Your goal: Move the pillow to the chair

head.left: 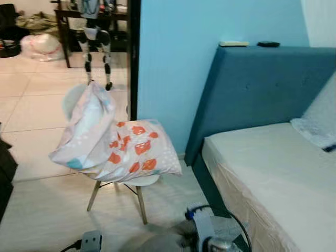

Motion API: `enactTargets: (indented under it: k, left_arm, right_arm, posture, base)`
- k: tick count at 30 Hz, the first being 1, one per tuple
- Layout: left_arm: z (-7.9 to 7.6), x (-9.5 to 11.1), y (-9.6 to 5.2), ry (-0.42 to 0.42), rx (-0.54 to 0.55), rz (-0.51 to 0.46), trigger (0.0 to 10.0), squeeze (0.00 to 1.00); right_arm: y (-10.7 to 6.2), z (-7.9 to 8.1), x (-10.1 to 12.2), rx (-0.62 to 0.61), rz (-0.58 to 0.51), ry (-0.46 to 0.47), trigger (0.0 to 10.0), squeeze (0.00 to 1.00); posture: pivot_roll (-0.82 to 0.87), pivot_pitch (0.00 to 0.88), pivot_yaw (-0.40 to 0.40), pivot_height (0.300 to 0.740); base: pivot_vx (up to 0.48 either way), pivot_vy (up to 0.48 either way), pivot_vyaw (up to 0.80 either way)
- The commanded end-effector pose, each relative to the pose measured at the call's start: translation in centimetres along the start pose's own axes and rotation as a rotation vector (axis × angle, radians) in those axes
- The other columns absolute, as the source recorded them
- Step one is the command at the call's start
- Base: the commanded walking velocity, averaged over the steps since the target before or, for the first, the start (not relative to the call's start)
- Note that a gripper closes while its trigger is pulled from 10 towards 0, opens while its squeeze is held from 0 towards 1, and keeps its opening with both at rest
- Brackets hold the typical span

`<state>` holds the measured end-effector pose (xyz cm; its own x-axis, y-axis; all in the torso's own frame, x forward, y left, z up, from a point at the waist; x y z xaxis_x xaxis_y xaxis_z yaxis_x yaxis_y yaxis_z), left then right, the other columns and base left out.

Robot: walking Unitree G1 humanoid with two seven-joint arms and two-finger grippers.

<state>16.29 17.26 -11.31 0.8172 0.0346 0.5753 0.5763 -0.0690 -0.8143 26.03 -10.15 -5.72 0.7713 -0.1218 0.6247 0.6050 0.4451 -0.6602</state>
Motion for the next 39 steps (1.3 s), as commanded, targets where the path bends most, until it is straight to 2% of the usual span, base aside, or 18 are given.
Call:
enactTargets:
  k: [1, 8, 19, 29, 30, 31, 32, 39]
  left_arm:
    - [-0.3, -0.3, 0.0, -0.001, -0.014, 0.016, 10.0, 0.0]
    - [-0.3, -0.4, 0.0, 0.013, -0.018, 0.023, 10.0, 0.0]
    - [-0.3, -0.6, -0.1, 0.005, -0.016, 0.027, 10.0, 0.0]
    - [-0.4, -0.7, -0.1, -0.001, -0.017, 0.03, 10.0, 0.0]
    - [-0.4, -0.7, -0.1, -0.002, -0.017, 0.03, 10.0, 0.0]
    - [-0.4, -0.6, -0.1, -0.004, -0.017, 0.029, 10.0, 0.0]
    - [-0.4, -0.6, -0.1, -0.004, -0.017, 0.028, 10.0, 0.0]
    - [-0.4, -0.6, 0.0, -0.007, -0.018, 0.027, 10.0, 0.0]
  right_arm:
    - [0.2, 0.9, 3.2, 0.057, -0.136, -0.011, 10.0, 0.0]
    - [0.1, 0.6, 3.2, 0.043, -0.142, 0.012, 10.0, 0.0]
    - [0.1, 1.0, 4.0, 0.089, -0.195, 0.118, 10.0, 0.0]
    - [-0.1, 0.2, 2.6, 0.05, -0.161, 0.158, 10.0, 0.0]
    - [-0.1, 0.0, 2.4, 0.042, -0.162, 0.185, 10.0, 0.0]
    - [-0.3, -0.6, 2.3, 0.03, -0.181, 0.288, 10.0, 0.0]
    - [-0.4, -0.8, 2.4, 0.027, -0.192, 0.322, 10.0, 0.0]
    - [-0.6, -1.2, 2.3, 0.024, -0.202, 0.384, 10.0, 0.0]
  posture:
    - [0.07, 0.0, -0.118, 0.74]
    - [0.08, 0.0, -0.117, 0.74]
    - [0.07, 0.006, -0.114, 0.74]
    - [0.07, 0.003, -0.118, 0.74]
    - [0.07, 0.003, -0.118, 0.74]
    - [0.08, 0.0, -0.118, 0.74]
    - [0.08, 0.0, -0.119, 0.74]
    - [0.07, 0.001, -0.119, 0.74]
  base:
    - [0.0, 0.0, 0.0]
    - [0.0, 0.0, 0.0]
    - [0.0, 0.0, 0.0]
    - [0.0, 0.0, 0.0]
    - [0.0, 0.0, 0.0]
    - [0.0, 0.0, 0.0]
    - [0.0, 0.0, 0.0]
    - [0.0, 0.0, 0.0]
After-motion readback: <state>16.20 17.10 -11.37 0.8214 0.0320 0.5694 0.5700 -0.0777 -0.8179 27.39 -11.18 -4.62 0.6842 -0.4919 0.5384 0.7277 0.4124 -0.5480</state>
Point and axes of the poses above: a point about 5 cm out from each wrist's last joint towards the gripper, its own y axis pointing out of the wrist towards the gripper, its own x axis along the axis of the wrist's last joint, z = x × y, the point moved 2 cm from there along y, pointing out of the wrist towards the gripper, and after that the axes turned 11 degrees about y, right-handed, at the moved point
